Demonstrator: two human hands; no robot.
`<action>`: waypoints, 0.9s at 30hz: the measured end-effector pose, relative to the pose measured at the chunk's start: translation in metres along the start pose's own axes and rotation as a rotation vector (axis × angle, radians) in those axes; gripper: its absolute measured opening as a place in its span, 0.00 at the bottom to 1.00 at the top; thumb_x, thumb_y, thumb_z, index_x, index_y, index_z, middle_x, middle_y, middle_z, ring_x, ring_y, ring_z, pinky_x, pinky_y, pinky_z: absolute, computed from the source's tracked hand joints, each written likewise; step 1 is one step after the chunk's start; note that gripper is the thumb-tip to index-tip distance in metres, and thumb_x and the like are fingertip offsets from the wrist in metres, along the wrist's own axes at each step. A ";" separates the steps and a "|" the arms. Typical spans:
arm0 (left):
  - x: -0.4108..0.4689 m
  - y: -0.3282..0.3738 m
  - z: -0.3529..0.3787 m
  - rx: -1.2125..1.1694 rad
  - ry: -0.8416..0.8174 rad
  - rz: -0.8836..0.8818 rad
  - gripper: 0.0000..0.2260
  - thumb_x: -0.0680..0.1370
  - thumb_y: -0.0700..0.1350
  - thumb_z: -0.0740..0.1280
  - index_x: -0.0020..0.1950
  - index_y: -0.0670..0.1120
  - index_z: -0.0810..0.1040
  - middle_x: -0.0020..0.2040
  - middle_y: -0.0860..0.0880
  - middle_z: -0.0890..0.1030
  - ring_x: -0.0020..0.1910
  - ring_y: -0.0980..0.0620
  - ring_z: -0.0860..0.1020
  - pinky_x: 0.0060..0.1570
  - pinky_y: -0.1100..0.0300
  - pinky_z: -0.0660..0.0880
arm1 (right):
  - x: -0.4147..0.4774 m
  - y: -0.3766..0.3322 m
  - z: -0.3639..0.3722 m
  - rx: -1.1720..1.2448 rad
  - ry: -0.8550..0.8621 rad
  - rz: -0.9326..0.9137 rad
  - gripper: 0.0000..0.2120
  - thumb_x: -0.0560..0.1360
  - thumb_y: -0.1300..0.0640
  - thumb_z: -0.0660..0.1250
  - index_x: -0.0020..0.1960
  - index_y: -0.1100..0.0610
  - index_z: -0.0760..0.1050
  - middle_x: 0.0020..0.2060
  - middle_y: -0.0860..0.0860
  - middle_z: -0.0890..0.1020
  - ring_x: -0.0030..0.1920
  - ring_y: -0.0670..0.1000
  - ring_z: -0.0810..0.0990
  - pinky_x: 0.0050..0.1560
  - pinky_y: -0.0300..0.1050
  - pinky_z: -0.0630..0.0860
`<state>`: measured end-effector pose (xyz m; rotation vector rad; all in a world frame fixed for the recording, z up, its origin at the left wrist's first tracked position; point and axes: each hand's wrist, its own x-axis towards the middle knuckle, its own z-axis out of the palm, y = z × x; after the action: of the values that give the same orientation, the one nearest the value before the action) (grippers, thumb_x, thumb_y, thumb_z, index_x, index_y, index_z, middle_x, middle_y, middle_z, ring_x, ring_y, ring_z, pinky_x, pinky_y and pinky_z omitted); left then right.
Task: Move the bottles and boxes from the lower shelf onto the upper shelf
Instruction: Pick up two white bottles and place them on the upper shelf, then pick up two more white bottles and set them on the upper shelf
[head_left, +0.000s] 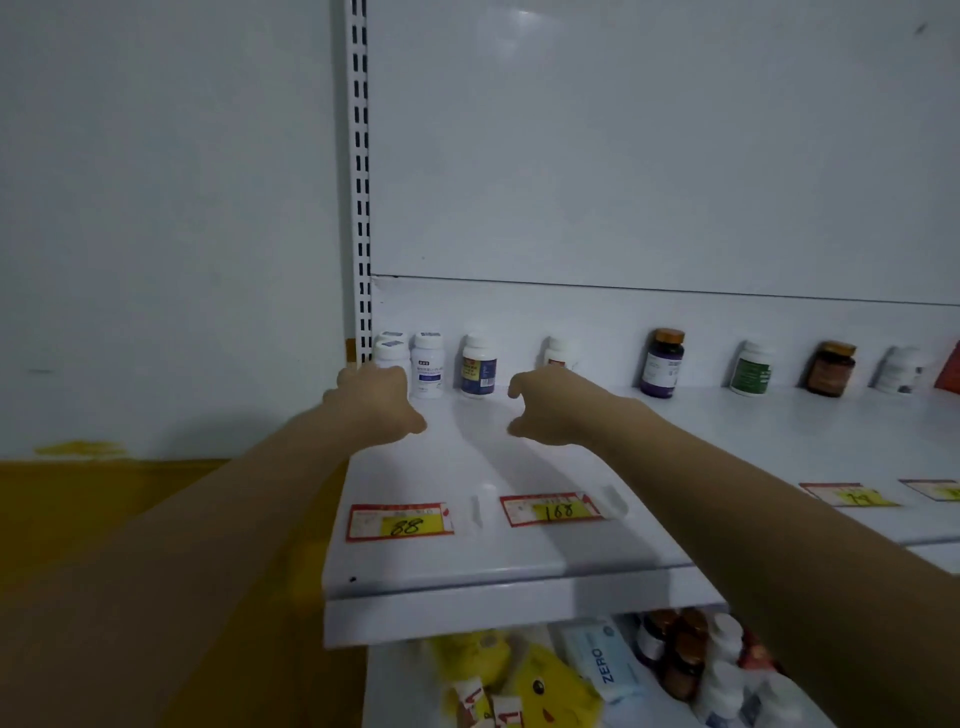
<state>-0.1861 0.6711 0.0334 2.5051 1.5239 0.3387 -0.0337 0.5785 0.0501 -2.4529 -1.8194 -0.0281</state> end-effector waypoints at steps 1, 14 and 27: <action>-0.011 0.010 -0.001 -0.017 -0.018 0.008 0.25 0.75 0.53 0.68 0.67 0.42 0.68 0.66 0.42 0.71 0.63 0.44 0.70 0.59 0.55 0.69 | -0.011 0.007 -0.003 0.000 0.004 -0.005 0.20 0.78 0.55 0.63 0.68 0.59 0.69 0.62 0.56 0.76 0.60 0.55 0.75 0.59 0.45 0.73; -0.172 0.198 0.038 -0.047 0.008 0.190 0.22 0.77 0.50 0.65 0.68 0.41 0.70 0.66 0.42 0.73 0.64 0.44 0.72 0.60 0.58 0.68 | -0.197 0.164 -0.020 -0.059 0.012 0.035 0.15 0.78 0.56 0.62 0.61 0.61 0.73 0.57 0.57 0.77 0.56 0.56 0.77 0.51 0.45 0.74; -0.171 0.309 0.225 -0.178 -0.403 0.302 0.07 0.75 0.45 0.66 0.50 0.43 0.75 0.54 0.42 0.78 0.47 0.48 0.75 0.43 0.59 0.70 | -0.234 0.320 0.095 0.068 -0.213 0.269 0.15 0.77 0.56 0.62 0.62 0.60 0.71 0.56 0.58 0.77 0.51 0.57 0.78 0.48 0.48 0.76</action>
<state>0.0644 0.3691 -0.1119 2.4659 0.9276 0.0037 0.2007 0.2703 -0.0796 -2.7163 -1.5107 0.3182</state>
